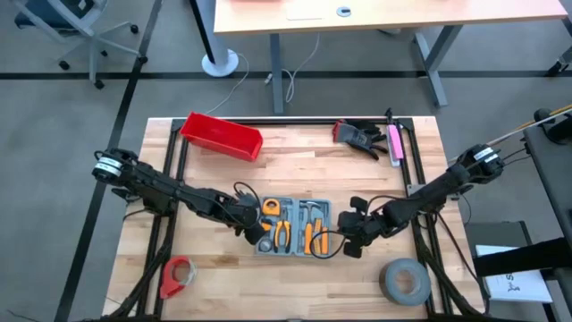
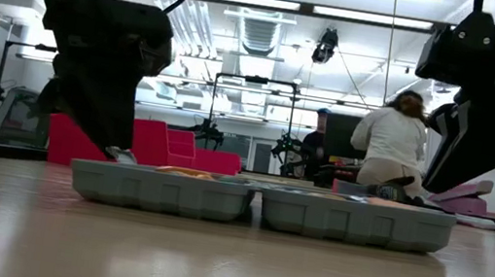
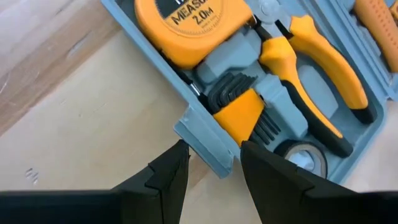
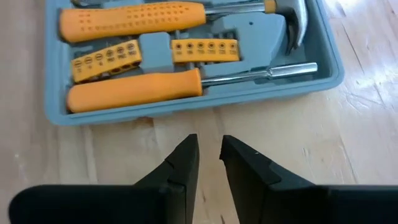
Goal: Prefit tool cases
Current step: Close the prefit tool case
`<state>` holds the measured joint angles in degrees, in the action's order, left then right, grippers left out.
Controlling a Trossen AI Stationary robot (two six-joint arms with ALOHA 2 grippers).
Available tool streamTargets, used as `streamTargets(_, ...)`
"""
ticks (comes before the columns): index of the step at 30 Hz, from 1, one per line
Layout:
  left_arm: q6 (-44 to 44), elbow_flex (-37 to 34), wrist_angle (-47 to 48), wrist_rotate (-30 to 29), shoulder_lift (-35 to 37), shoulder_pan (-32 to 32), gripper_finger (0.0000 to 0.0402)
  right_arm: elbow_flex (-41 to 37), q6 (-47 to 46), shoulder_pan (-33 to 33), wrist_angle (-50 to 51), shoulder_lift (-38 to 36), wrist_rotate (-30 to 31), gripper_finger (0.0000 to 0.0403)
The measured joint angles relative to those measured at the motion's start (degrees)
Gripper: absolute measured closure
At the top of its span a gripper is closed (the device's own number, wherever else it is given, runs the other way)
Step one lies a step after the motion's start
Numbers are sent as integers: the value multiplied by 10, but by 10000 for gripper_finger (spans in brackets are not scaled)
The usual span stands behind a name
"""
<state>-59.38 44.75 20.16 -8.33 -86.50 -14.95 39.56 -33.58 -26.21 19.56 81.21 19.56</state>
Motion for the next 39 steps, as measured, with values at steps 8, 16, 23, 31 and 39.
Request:
streamTargets(8, -12, -3, -1, -7, 0, 0, 248, -25, -24, 13, -10, 0, 1, 338)
streamTargets(16, -14, -3, -8, -17, -12, 1, 249, -31, 1, 26, -50, 3, 0, 352)
streamTargets(23, -11, -3, -17, -17, -22, 2, 248, -30, 6, 34, -65, 36, -3, 341)
streamTargets(31, -3, -3, -32, -19, -22, 2, 248, -29, 13, 39, -127, 83, -21, 341)
streamTargets(39, 4, -3, -43, -19, -22, 4, 258, -10, 18, 40, -126, 107, -30, 352)
